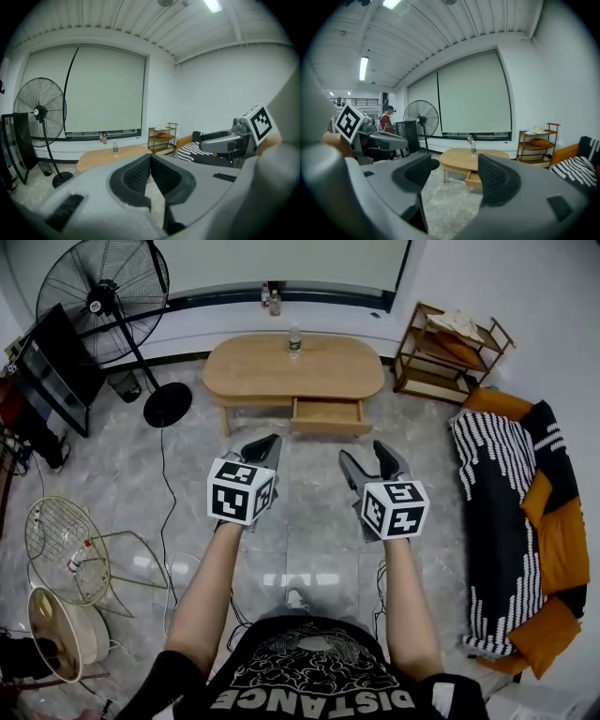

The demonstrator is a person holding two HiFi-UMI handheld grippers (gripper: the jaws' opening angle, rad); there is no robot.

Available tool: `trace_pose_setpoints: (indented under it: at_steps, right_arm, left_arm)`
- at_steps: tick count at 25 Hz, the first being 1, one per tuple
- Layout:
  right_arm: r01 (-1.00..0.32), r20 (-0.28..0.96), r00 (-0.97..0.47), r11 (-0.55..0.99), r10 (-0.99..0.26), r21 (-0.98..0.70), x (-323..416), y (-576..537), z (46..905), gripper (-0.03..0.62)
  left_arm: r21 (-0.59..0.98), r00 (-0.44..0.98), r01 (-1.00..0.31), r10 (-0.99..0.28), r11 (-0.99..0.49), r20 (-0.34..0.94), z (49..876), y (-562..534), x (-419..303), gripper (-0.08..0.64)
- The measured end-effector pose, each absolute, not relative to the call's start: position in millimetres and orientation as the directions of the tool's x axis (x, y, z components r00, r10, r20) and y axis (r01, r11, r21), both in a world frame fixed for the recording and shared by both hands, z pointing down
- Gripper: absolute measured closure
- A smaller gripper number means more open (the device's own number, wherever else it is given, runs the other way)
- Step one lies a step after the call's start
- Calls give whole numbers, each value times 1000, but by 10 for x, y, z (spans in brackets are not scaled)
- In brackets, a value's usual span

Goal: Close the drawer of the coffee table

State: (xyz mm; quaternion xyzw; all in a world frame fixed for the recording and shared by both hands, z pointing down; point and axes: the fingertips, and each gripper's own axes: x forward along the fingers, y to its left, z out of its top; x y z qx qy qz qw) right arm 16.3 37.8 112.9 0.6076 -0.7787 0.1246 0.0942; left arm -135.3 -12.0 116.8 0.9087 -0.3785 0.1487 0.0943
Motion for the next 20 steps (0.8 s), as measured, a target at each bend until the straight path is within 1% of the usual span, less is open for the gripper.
trace_pose_setpoints:
  at_steps: [12, 20]
  right_arm:
    - [-977, 278, -211, 198, -937, -75, 328, -93, 1068, 288]
    - [-971, 259, -238, 229, -936, -64, 468, -593, 1191, 288]
  left_arm:
    - [29, 688, -690, -643, -723, 336, 1108, -587, -1212, 558]
    - [14, 675, -702, -658, -712, 334, 1238, -1049, -1039, 558]
